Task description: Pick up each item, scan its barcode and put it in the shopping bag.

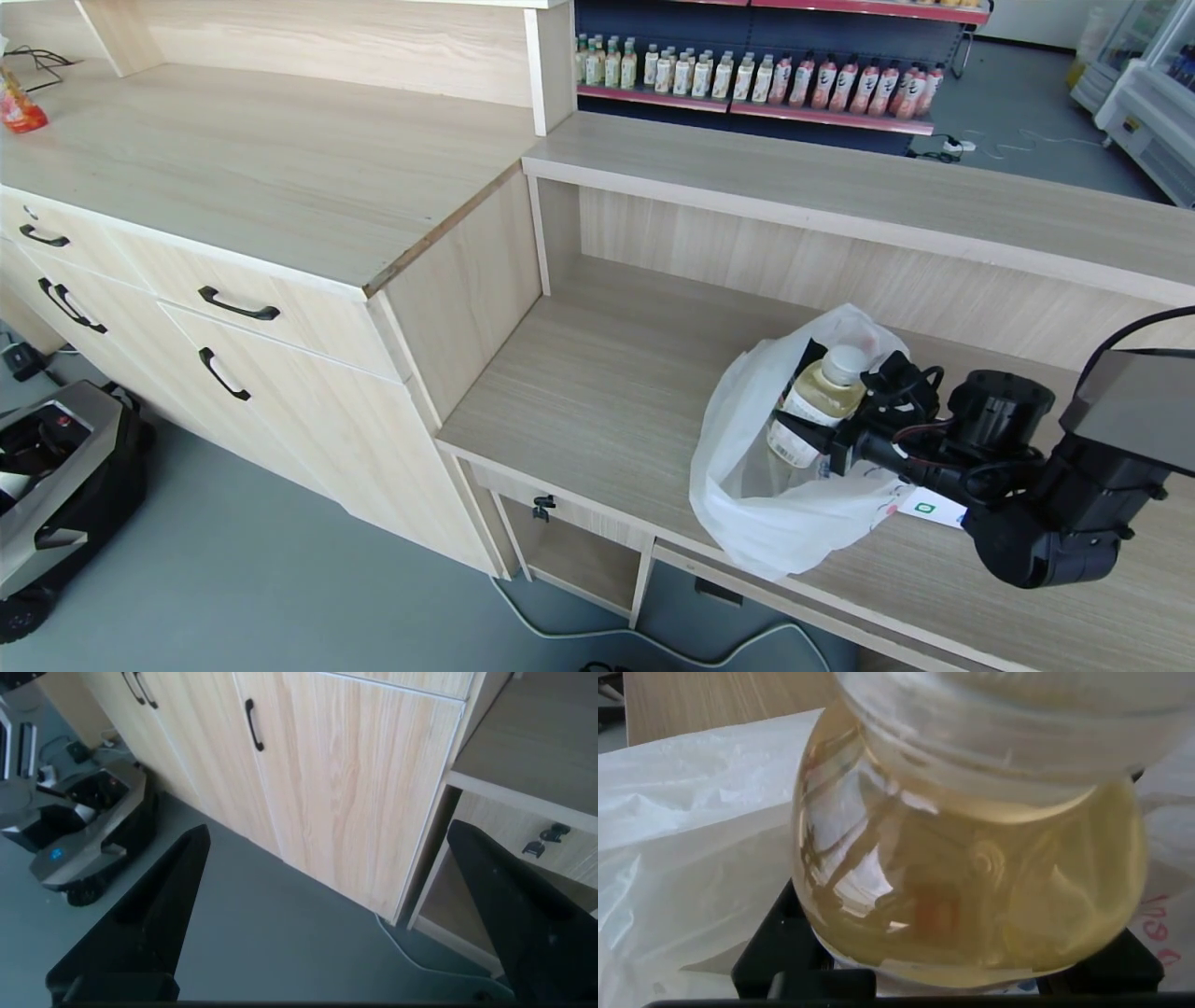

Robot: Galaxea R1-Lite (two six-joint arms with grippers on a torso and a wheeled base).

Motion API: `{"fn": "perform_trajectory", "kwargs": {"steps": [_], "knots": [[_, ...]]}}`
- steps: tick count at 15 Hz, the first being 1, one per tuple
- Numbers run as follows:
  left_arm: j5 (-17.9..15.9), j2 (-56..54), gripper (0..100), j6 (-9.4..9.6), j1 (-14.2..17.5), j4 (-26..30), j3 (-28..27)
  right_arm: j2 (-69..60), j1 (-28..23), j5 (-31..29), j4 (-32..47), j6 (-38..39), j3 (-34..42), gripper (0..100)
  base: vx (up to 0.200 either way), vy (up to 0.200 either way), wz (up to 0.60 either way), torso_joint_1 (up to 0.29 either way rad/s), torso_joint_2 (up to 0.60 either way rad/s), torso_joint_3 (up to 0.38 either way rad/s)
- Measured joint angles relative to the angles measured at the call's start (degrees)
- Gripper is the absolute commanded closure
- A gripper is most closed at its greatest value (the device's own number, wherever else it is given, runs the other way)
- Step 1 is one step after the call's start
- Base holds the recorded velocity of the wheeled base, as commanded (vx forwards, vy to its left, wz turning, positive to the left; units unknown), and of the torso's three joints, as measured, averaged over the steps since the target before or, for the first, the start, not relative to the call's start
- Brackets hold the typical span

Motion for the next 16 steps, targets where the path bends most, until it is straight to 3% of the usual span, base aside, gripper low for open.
{"fn": "perform_trajectory", "kwargs": {"steps": [3, 4, 12, 16], "knots": [[0.0, 0.0, 0, 0.00, 0.0, 0.0, 0.0, 0.3, 0.0, 0.0, 0.0, 0.1, 0.0, 100, 0.000, 0.000, 0.00, 0.000, 0.00, 0.000], [0.0, 0.0, 0, -0.01, 0.0, 0.0, 0.0, 0.3, 0.0, 0.0, 0.0, 0.1, 0.1, 0, 0.000, 0.000, 0.00, 0.000, 0.00, 0.000], [0.0, 0.0, 0, -0.01, 0.0, 0.0, 0.0, 0.2, 0.0, 0.0, 0.8, 0.6, 0.1, 0, 0.000, 0.000, 0.00, 0.000, 0.00, 0.000], [0.0, 0.0, 0, -0.01, 0.0, 0.0, 0.0, -5.9, 0.0, -0.3, 8.2, 1.4, 0.3, 0, 0.000, 0.000, 0.00, 0.000, 0.00, 0.000]]}}
